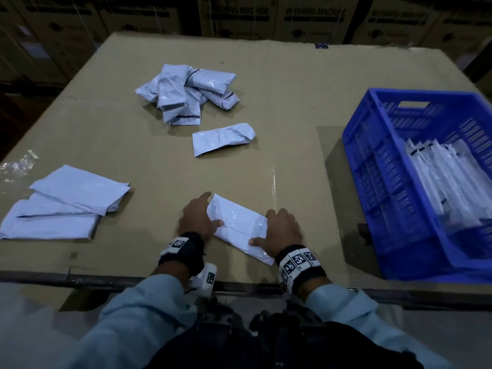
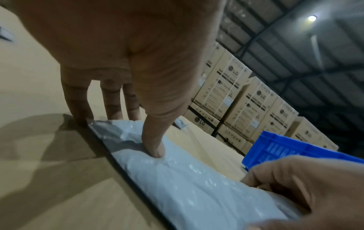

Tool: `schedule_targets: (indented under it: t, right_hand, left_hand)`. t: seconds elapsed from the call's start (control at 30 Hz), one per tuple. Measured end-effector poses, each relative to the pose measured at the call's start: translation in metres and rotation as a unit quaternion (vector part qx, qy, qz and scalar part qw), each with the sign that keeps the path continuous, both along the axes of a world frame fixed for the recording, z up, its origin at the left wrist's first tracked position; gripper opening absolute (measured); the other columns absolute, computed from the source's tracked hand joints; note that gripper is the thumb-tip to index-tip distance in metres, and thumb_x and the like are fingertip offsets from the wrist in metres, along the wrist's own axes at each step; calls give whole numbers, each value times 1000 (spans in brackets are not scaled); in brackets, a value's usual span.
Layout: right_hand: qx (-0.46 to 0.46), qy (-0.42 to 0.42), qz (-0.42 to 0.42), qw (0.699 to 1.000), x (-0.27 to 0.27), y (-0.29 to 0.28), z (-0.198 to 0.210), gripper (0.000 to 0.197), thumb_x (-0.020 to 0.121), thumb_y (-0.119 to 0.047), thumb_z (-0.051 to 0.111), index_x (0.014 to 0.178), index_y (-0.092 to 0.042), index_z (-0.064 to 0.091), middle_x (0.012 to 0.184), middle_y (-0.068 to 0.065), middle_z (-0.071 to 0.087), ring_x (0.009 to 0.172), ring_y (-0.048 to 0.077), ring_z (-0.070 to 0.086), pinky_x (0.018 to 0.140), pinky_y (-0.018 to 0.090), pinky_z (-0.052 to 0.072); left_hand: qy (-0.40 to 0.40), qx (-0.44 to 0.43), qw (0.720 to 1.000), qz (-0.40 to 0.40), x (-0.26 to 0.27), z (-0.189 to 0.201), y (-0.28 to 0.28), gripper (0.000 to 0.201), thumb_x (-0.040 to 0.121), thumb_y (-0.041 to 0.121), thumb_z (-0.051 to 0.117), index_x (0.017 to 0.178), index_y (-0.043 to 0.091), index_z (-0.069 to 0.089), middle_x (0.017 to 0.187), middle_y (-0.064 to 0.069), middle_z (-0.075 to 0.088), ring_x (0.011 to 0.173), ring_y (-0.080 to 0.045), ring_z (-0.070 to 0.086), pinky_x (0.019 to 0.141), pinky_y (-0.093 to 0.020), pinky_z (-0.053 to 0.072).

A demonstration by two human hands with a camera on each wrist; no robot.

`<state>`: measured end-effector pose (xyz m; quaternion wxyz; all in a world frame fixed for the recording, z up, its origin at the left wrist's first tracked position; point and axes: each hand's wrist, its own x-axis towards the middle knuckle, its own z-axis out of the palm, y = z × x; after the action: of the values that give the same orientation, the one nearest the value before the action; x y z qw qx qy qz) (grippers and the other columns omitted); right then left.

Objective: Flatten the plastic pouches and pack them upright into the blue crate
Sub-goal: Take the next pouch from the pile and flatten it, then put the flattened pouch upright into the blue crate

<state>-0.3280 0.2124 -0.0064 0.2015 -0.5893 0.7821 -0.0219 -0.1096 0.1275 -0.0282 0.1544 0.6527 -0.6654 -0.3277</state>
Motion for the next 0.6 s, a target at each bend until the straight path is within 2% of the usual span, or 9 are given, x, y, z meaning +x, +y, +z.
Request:
schedule_targets:
  t: [0.07,0.13,0.2,0.23,0.3,0.37,0.43,0.53,0.6]
  right_hand:
    - [17,-35,-9,999,-19,5,5,75,68,-60,83,121,-17,53,120,7,52,112,29,55,91,39,49]
    - [8,-79,-17,997,-37,8,11,53,69,-53,82,102,-21,56,107,6,57,101,29,61,81,36,51]
    - [-25,-105,-32,994,-53,11,20,37,73,-47,78,80,-26,48,94,4,58,90,31,63,70,34,49]
    - [-45,-107,-40,992,-59,12,27,36,75,-45,76,77,-26,45,91,4,57,87,31,63,67,34,46]
    - [-74,-97,-54,991,-71,17,45,32,80,-40,73,78,-25,45,93,4,59,87,30,61,67,33,45]
    - [-92,-86,-63,990,-82,21,68,25,85,-36,67,85,-23,45,93,5,61,86,31,61,66,34,47]
    - [-125,-93,-71,985,-92,25,92,20,85,-34,60,87,-23,44,89,4,61,81,30,60,64,35,48]
    - [-212,-100,-75,969,-106,36,128,10,82,-29,54,84,-22,49,82,0,57,74,27,58,62,39,50]
    - [-256,-93,-83,959,-119,44,145,13,83,-23,58,76,-18,47,75,-2,51,70,27,54,60,38,45]
  left_hand:
    - [20,4,1000,0,-9,3,2,88,63,33,92,141,18,55,124,-10,65,110,-32,62,92,-41,51]
    - [25,-8,1000,-13,-23,14,2,62,67,25,93,122,13,65,110,-5,67,98,-27,62,83,-34,49]
    - [27,-46,998,-42,-37,25,0,37,74,27,89,97,10,65,98,-7,65,89,-29,60,76,-36,47]
    - [35,-63,996,-54,-44,29,-3,33,77,28,86,89,12,60,93,-7,61,85,-30,59,73,-38,47]
    - [54,-103,990,-78,-63,40,-9,30,83,28,81,87,16,54,89,-3,58,80,-26,57,72,-41,49]
    - [86,-160,978,-99,-85,59,-17,23,87,26,77,91,18,56,88,2,58,79,-21,57,72,-43,51]
    - [123,-211,963,-118,-111,84,-25,17,90,24,73,92,22,57,85,6,58,78,-16,55,70,-40,50]
    - [173,-282,933,-145,-150,125,-31,15,92,21,71,91,24,57,84,8,59,79,-12,54,68,-35,46]
    - [201,-301,919,-156,-174,150,-33,12,92,24,72,97,23,62,91,6,64,85,-13,59,72,-36,50]
